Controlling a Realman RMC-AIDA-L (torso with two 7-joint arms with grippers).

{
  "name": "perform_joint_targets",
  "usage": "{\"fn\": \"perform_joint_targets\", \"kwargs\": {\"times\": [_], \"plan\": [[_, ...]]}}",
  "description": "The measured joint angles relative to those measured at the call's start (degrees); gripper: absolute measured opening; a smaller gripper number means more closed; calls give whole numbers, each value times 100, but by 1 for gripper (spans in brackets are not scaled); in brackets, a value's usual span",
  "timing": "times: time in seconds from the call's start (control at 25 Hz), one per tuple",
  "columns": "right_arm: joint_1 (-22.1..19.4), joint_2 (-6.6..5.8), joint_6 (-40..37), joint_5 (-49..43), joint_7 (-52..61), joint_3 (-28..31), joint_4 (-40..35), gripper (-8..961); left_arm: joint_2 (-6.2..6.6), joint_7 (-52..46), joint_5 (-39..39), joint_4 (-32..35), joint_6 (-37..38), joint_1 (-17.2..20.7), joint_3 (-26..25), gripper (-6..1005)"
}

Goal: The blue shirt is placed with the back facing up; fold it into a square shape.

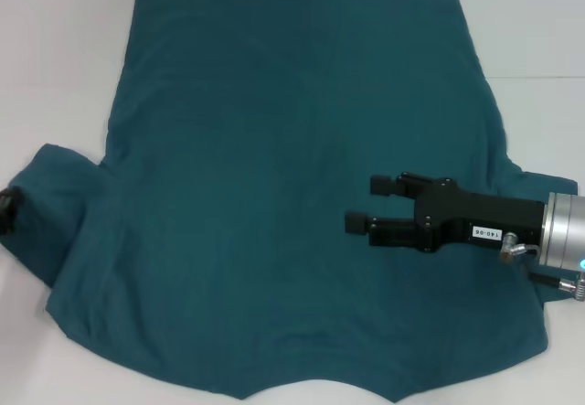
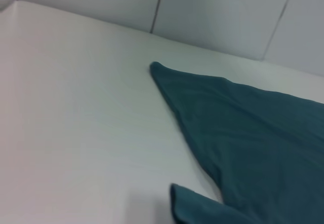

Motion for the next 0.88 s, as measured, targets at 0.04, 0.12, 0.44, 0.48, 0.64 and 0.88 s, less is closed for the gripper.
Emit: {"fn": "perform_joint_targets", "kwargs": {"times": [0.04, 0.12, 0.44, 0.48, 0.64, 0.88], "plan": [[-1, 0, 0, 13, 0, -1, 5, 941, 10, 4, 0, 19, -51, -27, 3, 1], [-6, 0, 0, 42, -2, -1, 10, 941, 18, 7, 0, 39, -139, -63, 2, 1], [-9, 0, 0, 65, 12, -1, 12, 942, 86, 15, 0, 40, -291, -233, 1, 2], [-9, 0, 1, 67, 15, -1, 12, 941, 89, 15, 0, 40, -326, -252, 1, 2], [-9, 0, -3, 107, 20, -1, 11, 941, 93, 16, 0, 40, -358, -275, 1, 1], [-20, 0, -4, 118, -3, -1, 12, 941, 69, -40, 0, 112, -202, -217, 36, 1]]}}
